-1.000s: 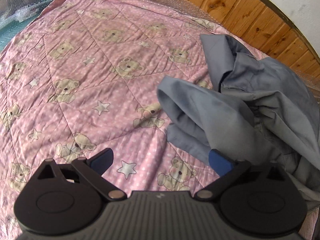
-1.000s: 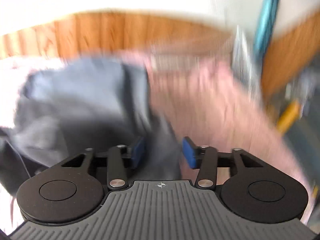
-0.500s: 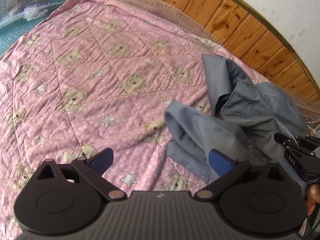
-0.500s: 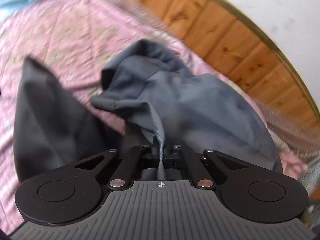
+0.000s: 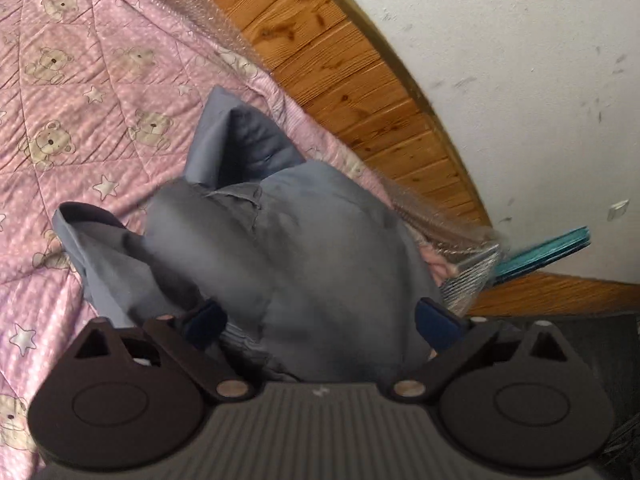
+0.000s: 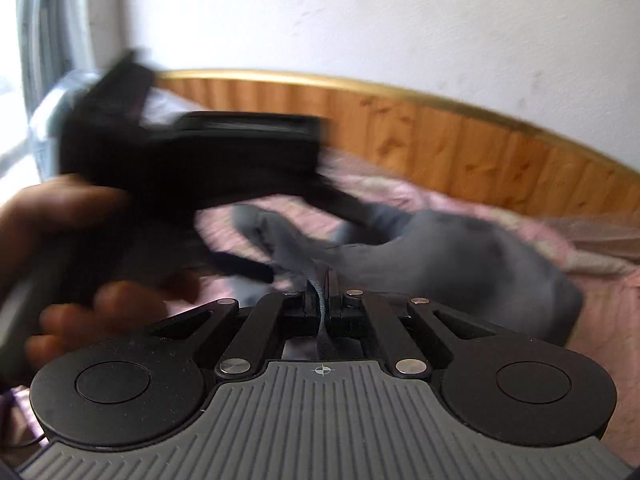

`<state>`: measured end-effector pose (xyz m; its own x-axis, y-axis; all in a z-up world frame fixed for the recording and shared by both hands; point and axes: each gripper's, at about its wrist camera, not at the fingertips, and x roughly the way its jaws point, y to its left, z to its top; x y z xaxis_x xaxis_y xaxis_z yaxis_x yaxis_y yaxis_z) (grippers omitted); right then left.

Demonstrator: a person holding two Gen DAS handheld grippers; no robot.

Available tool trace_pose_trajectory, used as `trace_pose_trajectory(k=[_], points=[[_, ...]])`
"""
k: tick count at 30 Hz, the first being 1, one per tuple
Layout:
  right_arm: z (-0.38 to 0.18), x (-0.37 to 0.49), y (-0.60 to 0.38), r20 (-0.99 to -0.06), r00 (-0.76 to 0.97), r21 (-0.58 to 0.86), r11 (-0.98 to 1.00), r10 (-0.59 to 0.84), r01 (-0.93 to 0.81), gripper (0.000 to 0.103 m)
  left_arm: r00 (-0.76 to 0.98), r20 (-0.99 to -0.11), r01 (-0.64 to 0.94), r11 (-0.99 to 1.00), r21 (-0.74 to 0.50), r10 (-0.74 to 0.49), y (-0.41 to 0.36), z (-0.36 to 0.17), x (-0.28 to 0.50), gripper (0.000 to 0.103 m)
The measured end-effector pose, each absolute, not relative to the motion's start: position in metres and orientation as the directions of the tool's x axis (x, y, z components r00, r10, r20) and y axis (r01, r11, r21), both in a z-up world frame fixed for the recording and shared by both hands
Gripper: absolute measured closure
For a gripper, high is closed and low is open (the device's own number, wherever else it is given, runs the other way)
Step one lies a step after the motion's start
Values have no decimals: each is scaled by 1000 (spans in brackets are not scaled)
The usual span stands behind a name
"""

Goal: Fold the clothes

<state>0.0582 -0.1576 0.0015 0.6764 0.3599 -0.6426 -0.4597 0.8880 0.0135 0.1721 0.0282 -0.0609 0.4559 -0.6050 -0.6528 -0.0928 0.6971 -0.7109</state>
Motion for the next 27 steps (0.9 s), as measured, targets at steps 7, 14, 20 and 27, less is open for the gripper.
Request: trace_pose_trajectory(k=[7, 14, 20, 27], points=[[23, 26, -183, -562, 622, 232, 826, 544, -513, 60, 732, -519, -37, 735, -677, -441, 186, 26, 124, 98], [-5, 72, -275, -554, 697, 459, 865, 456, -202, 27, 677, -706, -590, 727, -352, 207, 368, 0, 21, 98], [-150, 146, -267, -791, 448, 497, 865, 417, 72, 29, 614, -768, -661, 651, -375, 182, 384, -42, -14, 98], [-221, 161, -217, -696, 333, 707, 687, 636, 167, 29, 624, -759, -655, 653, -380, 185, 375, -47, -27, 97]])
